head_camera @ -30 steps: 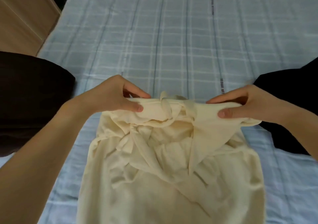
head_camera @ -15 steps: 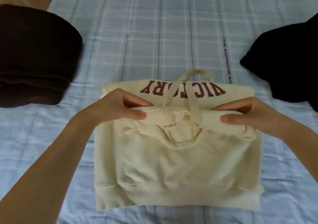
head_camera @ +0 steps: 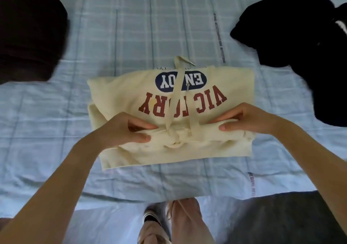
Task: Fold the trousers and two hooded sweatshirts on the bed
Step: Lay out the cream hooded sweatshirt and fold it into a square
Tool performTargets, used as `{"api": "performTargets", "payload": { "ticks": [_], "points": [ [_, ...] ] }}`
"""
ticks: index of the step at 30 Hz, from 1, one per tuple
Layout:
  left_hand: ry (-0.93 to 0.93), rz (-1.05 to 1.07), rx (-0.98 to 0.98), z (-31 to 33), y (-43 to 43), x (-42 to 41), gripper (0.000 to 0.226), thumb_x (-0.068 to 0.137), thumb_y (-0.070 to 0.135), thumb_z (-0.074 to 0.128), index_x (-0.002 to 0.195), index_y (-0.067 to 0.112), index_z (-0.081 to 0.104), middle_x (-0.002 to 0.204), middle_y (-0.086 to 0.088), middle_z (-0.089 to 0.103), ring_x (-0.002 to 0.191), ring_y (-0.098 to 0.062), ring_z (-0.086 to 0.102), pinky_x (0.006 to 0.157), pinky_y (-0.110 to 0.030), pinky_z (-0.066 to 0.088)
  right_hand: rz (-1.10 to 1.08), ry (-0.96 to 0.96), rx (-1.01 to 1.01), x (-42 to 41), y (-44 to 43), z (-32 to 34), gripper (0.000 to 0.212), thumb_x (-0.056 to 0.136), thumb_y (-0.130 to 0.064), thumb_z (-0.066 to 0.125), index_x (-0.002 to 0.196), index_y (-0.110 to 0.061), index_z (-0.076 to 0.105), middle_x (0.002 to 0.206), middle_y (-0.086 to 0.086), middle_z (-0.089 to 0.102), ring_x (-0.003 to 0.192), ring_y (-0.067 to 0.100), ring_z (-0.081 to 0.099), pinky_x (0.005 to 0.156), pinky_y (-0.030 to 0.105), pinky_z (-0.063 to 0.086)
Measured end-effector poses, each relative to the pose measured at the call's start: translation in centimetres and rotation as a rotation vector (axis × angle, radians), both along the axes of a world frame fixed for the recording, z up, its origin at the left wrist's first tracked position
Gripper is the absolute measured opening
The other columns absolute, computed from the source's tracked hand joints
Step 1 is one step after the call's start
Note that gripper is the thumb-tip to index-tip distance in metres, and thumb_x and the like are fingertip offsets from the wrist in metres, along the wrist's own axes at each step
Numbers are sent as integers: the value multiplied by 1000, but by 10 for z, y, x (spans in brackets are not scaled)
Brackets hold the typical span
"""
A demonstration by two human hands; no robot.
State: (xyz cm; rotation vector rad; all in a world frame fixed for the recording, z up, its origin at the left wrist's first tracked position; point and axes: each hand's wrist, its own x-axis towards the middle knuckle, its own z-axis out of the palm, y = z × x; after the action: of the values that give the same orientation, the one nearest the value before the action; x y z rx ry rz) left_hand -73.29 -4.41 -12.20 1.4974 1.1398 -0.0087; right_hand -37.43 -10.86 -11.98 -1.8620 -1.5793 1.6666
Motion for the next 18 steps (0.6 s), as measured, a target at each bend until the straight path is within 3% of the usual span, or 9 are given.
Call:
{"api": "performTargets", "payload": {
  "ticks": [5,7,9,11,14,16,18],
  "points": [
    [73,87,122,-32,-29,-1,41,74,20,83,94,54,71,97,34,70,94,11,63,88,-16,45,-35,0,66,-10,-21,-25,31,85,-10,77,108,-29,76,108,-22,73,108,-5,64,84,5,44],
    [69,65,142,-23,-43,-3,43,76,19,82,100,52,69,95,31,70,94,9,63,85,-11,44,28,-63,46,-12,-30,-12,35,83,-16,79,108,-39,73,112,-26,70,108,-11,60,92,8,46],
    [124,-93,153,-6,-51,-4,40,81,20,79,111,45,68,99,26,69,96,9,61,82,-4,41,66,-145,49,-15,-39,5,32,81,-28,80,107,-45,72,112,-26,69,105,-9,60,95,14,46],
    [186,-163,344,16,-46,-1,29,88,23,72,114,35,70,109,21,67,100,5,61,83,-5,40,-62,-147,231,-23,-40,26,25,85,-34,75,109,-41,73,111,-25,69,106,-4,62,96,21,47],
    [153,-39,924,35,-21,26,37,99,31,51,133,20,59,131,1,62,120,-20,57,100,-33,45,-255,-241,698,-50,-21,35,35,101,-32,55,135,-27,60,134,-16,58,124,1,51,107,17,38],
    [259,-43,1042,27,0,55,56,101,42,31,150,17,38,153,-7,41,141,-31,37,115,-51,29,-188,-433,801,-73,4,18,49,103,-38,40,150,-25,42,152,-6,43,142,11,34,118,25,24],
    [436,-132,1021,0,16,80,63,101,50,16,155,19,24,162,-5,23,150,-30,17,120,-59,11,-111,-616,753,-89,26,-10,55,103,-46,24,155,-29,31,162,-2,30,152,24,19,122,49,16]
  ]
}}
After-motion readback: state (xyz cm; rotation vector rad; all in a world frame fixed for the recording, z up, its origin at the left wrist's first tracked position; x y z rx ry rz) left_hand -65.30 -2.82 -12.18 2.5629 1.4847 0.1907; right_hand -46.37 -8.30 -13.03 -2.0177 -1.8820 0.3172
